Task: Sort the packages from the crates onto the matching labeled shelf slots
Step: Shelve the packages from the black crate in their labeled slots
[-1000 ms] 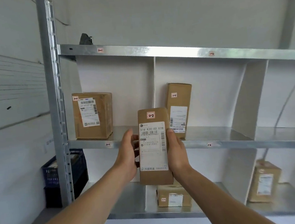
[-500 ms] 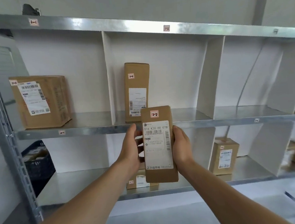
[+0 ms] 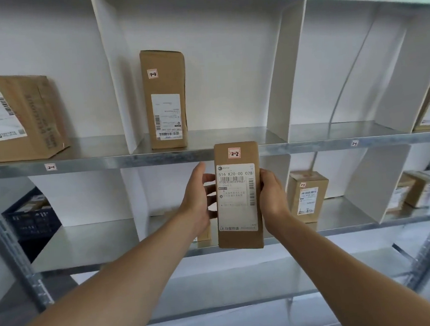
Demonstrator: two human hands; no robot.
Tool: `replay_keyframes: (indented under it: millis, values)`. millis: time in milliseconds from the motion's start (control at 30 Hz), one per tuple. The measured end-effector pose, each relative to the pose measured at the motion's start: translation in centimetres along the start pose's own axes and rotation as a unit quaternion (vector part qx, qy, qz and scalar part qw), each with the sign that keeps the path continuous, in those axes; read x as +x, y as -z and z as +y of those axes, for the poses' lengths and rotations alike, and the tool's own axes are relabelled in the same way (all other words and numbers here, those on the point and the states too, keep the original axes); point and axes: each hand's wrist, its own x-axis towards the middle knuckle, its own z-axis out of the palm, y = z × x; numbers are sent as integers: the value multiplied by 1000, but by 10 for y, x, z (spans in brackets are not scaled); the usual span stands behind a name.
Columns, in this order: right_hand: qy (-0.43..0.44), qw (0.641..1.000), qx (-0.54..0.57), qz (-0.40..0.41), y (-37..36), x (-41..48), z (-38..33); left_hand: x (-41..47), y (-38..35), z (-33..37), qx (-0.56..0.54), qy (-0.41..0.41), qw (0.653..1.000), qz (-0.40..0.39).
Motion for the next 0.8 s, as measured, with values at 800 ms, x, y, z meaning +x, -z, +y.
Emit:
replay_keyframes:
  millis: [800]
  values:
    - [-98,994,-36,-28,19,37,65,58,3,-74,-6,86,996,-20]
